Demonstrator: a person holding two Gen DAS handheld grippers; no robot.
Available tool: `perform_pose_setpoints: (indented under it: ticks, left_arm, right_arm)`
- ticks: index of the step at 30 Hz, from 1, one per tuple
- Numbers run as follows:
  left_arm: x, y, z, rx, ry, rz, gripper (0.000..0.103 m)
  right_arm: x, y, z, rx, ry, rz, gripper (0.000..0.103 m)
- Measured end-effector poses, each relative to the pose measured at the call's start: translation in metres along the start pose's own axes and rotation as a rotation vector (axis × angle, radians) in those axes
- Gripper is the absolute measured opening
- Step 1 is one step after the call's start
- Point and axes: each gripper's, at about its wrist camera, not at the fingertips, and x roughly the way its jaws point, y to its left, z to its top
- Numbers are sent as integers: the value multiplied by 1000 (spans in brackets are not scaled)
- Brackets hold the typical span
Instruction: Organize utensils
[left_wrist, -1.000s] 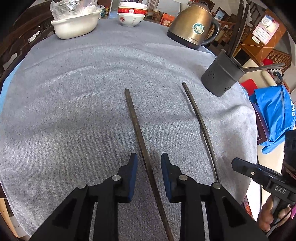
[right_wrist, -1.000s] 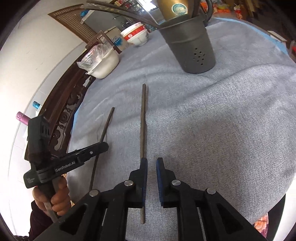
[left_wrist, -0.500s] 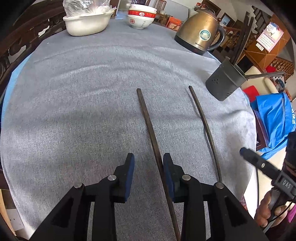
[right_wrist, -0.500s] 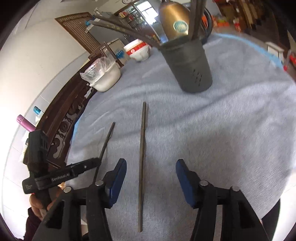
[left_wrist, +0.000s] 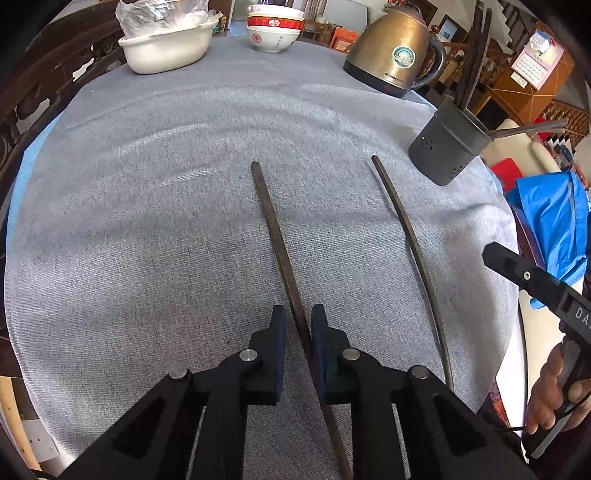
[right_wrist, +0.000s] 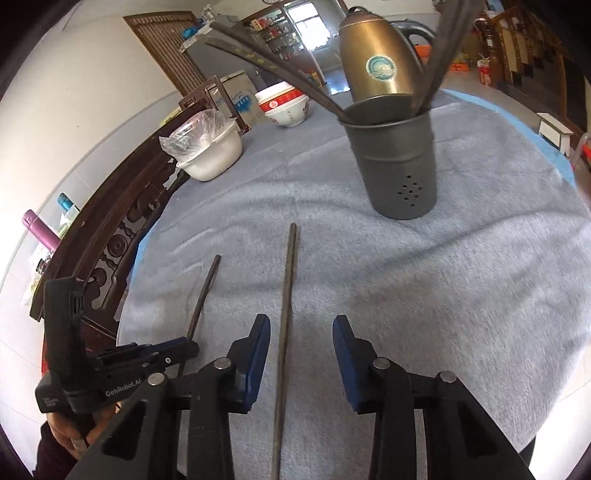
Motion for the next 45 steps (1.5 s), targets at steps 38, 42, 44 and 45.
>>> perform_pose_setpoints:
  ticks: [38, 42, 44, 45]
  left_arm:
    - [53, 18, 119, -145, 155, 76, 15]
    - [56, 14, 121, -130, 139, 91, 15]
    - [58, 11, 121, -112, 130, 107, 15]
    - [60, 10, 121, -106, 124, 116, 14]
  right_arm:
    - [126, 33, 85, -143, 281, -196, 28]
    - [125, 33, 86, -175, 273, -226, 13]
    - [123, 33, 84, -181, 265, -224, 12]
    - [123, 34, 83, -189, 260, -228, 11]
